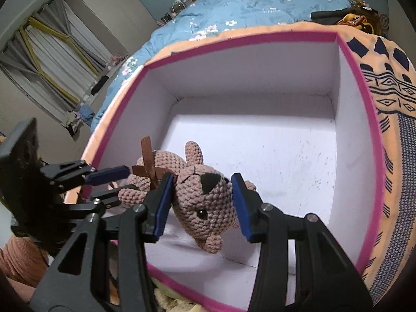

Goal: Organize objects
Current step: 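Carry the pink bear into the magenta box and open the right gripper, then grasp the green frog plush with the right gripper and lift it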

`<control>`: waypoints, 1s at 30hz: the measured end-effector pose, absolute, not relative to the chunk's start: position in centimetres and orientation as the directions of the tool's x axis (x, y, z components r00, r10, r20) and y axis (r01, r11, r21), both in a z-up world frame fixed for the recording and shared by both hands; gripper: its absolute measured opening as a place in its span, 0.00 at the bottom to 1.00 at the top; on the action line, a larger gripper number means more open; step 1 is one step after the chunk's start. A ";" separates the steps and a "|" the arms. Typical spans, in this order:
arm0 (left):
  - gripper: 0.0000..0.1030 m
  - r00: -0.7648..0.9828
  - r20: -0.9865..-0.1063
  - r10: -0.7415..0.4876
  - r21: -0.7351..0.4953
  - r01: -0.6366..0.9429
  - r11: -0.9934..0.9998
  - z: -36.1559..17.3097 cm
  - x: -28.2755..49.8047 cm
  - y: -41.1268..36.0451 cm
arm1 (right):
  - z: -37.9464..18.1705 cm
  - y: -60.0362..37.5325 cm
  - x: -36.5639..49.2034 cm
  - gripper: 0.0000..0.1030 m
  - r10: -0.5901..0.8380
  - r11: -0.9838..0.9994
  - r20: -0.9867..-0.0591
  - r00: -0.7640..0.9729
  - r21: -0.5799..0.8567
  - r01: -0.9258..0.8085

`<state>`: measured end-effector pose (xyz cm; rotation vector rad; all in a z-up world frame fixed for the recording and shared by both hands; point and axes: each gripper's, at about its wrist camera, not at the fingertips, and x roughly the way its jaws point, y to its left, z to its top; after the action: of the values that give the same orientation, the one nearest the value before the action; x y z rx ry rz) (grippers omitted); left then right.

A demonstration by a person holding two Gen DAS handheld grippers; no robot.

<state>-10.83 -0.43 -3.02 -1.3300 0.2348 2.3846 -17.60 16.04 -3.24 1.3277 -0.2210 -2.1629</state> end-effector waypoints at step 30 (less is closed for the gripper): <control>0.60 -0.489 -0.757 0.433 -0.245 -0.401 -0.882 -1.9 -2.5 -2.0 | 0.7 18.1 -6.8 0.58 -0.590 -0.780 -0.712 -0.381 0.380 0.498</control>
<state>-2.52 -1.96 -1.89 -1.2140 -0.0488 2.3587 -6.80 18.13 0.68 1.1771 -0.1342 -2.1711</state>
